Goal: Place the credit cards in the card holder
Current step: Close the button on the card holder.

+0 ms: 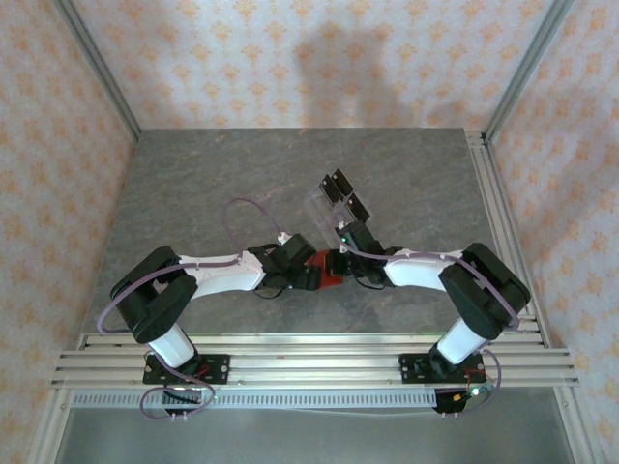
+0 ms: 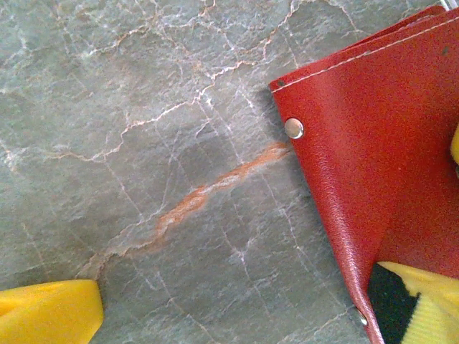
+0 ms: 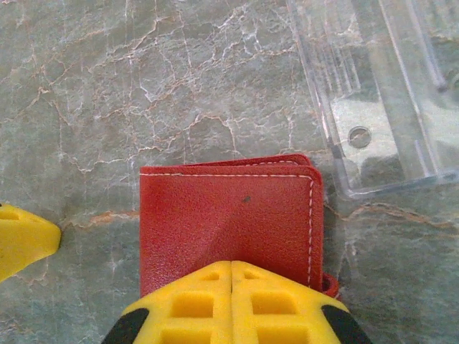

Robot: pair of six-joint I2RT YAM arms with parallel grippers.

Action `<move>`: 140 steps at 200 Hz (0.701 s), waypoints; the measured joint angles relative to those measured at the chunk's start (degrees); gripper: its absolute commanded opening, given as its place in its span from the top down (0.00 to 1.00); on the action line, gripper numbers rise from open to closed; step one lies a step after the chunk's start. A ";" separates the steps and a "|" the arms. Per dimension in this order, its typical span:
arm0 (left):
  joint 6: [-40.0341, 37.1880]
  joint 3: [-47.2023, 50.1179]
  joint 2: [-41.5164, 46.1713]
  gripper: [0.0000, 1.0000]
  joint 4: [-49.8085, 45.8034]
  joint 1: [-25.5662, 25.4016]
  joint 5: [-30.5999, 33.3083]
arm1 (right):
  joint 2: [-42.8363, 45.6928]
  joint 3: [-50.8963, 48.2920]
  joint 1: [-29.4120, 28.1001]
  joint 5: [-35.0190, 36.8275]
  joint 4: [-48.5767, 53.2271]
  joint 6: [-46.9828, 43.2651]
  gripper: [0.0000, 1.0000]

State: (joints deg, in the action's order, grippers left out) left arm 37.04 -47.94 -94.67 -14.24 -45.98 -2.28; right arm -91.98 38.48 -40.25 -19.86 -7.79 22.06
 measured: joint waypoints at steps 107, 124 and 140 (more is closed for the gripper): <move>-0.04 -0.39 0.00 0.00 -0.59 0.00 -0.02 | 0.81 -5.90 -5.33 11.15 -8.96 5.09 1.00; -0.11 -0.52 -0.09 0.00 -0.85 0.00 -0.02 | 0.81 -6.54 -6.49 13.55 -9.99 6.71 1.00; -0.48 -1.01 -0.37 0.00 -1.46 0.00 -0.04 | 0.59 -6.69 -7.69 16.13 -10.51 8.31 1.00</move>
State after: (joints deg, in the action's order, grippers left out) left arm 36.56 -48.95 -95.04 -15.70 -45.98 -2.33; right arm -91.39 31.79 -47.94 -3.73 -18.31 30.37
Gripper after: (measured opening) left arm 0.999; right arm 0.041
